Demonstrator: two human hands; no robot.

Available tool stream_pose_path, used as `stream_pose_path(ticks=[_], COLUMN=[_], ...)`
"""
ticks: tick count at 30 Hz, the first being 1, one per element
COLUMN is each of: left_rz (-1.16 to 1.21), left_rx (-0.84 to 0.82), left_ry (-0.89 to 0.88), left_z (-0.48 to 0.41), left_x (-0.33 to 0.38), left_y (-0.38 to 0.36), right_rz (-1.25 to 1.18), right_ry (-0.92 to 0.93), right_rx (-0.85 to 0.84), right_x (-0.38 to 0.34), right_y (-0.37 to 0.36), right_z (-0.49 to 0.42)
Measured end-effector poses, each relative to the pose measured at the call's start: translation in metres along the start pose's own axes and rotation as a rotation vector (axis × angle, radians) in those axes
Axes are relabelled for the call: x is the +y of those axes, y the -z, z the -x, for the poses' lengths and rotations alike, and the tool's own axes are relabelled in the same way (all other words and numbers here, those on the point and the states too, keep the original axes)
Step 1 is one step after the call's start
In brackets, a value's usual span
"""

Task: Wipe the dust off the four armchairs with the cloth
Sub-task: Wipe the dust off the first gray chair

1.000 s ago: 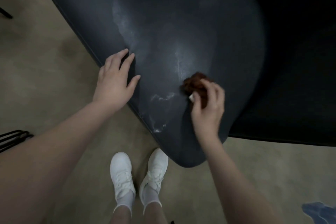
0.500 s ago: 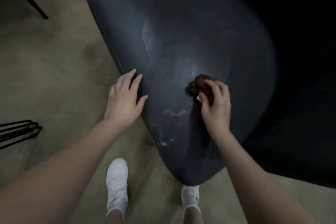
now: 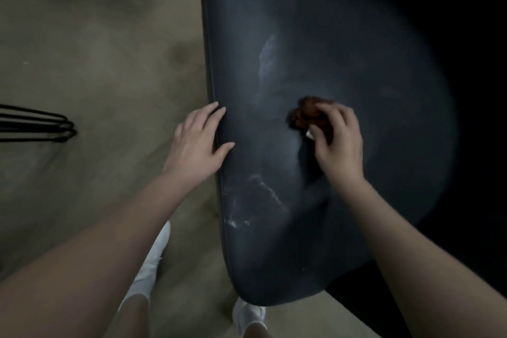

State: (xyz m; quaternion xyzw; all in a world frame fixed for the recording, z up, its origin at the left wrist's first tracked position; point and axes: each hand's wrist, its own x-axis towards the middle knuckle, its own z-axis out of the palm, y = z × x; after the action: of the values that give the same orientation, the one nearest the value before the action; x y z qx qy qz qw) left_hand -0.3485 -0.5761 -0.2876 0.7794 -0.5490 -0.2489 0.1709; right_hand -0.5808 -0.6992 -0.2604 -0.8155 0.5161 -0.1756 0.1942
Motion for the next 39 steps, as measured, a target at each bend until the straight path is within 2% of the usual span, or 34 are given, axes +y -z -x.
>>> stream_pose_path(ticks=[2, 4, 7, 11, 14, 17, 19, 21, 24, 26, 31, 33, 35, 37, 39], left_rz=[0.005, 0.013, 0.029, 0.071, 0.148, 0.229, 0.278, 0.318, 0.359, 0.389, 0.435, 0.446, 0.462, 0.464, 0.459], left_rx=[0.01, 0.017, 0.036, 0.096, 0.115, 0.055, 0.007, -0.029, -0.054, -0.063, -0.03, -0.013, -0.007, 0.002, -0.004], left_ry=[0.028, 0.053, 0.1, 0.173, 0.295, 0.412, 0.472, 0.512, 0.502, 0.476, 0.474, 0.476, 0.492, 0.508, 0.504], left_z=[0.002, 0.003, 0.008, 0.028, 0.059, 0.098, 0.123, 0.142, 0.158, 0.162, 0.162, 0.161, 0.163, 0.166, 0.171], left_x=[0.002, 0.006, 0.011, 0.014, 0.019, 0.025, 0.029, 0.033, 0.042, 0.045, 0.049, 0.048, 0.048, 0.047, 0.046], left_y=[-0.002, -0.004, -0.006, -0.006, -0.012, -0.029, -0.042, -0.054, -0.068, -0.074, -0.078, -0.08, -0.081, -0.083, -0.084], right_rz=[0.004, 0.002, -0.007, 0.004, 0.031, 0.028, 0.019, 0.009, 0.019, 0.021, 0.048, 0.055, 0.053, 0.082, 0.106], right_ry=[0.025, 0.154, 0.362, 0.533, 0.482, 0.379, 0.402, 0.504, 0.65, 0.661, 0.423, 0.422, 0.565, 0.783, 0.894], right_rx=[-0.023, -0.084, -0.224, -0.413, -0.367, -0.273, -0.26, -0.309, -0.449, -0.48, -0.287, -0.271, -0.37, -0.523, -0.619], right_x=[-0.007, -0.024, -0.041, -0.022, -0.005, -0.021, -0.044, -0.061, -0.057, -0.047, -0.046, -0.063, -0.079, -0.081, -0.072], right_y=[-0.009, -0.022, -0.031, -0.009, 0.002, -0.012, -0.031, -0.041, -0.036, -0.023, -0.021, -0.037, -0.051, -0.052, -0.041], right_z=[-0.024, -0.025, 0.007, 0.035, 0.014, -0.009, -0.006, 0.01, 0.035, 0.036, -0.006, -0.01, 0.009, 0.042, 0.061])
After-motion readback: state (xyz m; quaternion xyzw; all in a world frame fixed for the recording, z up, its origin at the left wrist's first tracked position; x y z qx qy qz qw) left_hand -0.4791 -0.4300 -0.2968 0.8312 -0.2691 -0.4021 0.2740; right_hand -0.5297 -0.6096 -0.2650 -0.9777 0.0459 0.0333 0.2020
